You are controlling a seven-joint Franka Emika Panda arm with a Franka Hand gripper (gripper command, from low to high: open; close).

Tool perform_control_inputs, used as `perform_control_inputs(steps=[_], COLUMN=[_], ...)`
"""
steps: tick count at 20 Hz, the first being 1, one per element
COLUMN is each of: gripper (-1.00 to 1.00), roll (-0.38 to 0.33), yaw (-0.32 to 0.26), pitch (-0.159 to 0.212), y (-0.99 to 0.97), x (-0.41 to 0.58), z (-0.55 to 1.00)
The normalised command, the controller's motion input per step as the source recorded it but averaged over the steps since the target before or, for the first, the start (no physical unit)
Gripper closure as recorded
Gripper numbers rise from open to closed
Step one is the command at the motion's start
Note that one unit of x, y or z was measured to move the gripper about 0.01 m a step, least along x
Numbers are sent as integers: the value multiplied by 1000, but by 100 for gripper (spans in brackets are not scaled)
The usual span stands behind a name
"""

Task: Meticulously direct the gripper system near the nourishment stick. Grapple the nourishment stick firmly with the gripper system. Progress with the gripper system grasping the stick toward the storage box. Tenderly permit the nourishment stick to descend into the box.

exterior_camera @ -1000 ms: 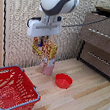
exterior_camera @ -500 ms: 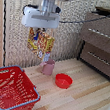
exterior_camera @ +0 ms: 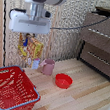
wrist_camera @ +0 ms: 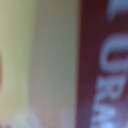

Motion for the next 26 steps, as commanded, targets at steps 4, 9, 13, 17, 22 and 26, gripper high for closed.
perform_control_inputs(steps=[4, 9, 13, 17, 22, 26], gripper=[100, 100, -100, -100, -100, -100], roll=[-74, -126, -114, -44, 24, 33], yaw=[-16, 1, 2, 17, 0, 22], pitch=[137, 109, 0, -1, 11, 8], y=[941, 489, 37, 6, -11, -147], x=[0, 132, 149, 154, 187, 206], z=[-249, -458, -244, 126, 397, 679])
